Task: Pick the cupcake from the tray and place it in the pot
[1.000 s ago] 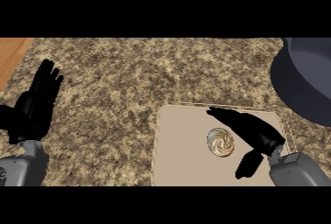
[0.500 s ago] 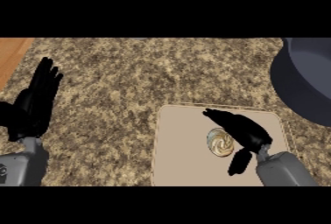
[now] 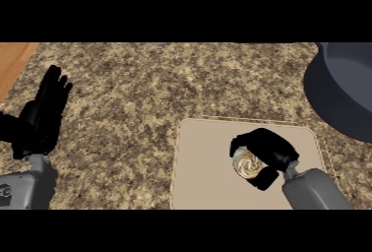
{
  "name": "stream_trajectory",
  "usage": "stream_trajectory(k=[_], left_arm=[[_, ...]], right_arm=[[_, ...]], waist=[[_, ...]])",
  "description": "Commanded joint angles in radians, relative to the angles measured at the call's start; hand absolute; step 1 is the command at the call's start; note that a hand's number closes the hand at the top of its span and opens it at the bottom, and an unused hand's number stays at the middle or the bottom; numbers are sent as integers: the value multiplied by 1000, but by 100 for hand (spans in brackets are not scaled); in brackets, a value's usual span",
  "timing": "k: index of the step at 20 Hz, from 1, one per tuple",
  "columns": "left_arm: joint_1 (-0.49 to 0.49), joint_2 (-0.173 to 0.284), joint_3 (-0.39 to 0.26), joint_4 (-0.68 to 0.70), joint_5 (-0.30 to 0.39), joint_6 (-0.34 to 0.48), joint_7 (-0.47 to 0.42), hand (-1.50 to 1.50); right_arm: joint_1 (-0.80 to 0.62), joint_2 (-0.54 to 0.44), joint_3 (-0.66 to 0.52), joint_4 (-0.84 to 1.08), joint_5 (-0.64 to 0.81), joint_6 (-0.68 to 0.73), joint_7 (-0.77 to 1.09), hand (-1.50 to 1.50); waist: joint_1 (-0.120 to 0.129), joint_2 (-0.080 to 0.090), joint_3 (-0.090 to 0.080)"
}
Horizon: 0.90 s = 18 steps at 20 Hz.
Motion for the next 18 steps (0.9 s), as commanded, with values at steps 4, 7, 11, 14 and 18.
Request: stream_trajectory(k=[4, 7, 11, 14, 18], left_arm=[[20, 8, 13, -88, 8, -9, 72, 0], [1, -3, 22, 18, -6, 3, -4, 0], [49, 30, 60, -33, 8, 3, 26, 0], [82, 26, 52, -56, 7, -8, 10, 0], [72, 16, 67, -36, 13, 4, -8, 0]], right_arm=[[2, 27, -21, 52, 85, -20, -82, 150], [198, -180, 11, -166, 25, -2, -275, 150], [355, -421, 70, -329, 26, -3, -540, 150], [513, -591, -39, -414, -14, -95, -687, 150], [650, -607, -276, -403, -215, -215, -840, 150]], waist=[[1, 2, 2], [-30, -2, 1], [-72, -21, 1], [-80, -19, 2], [-83, -10, 2]])
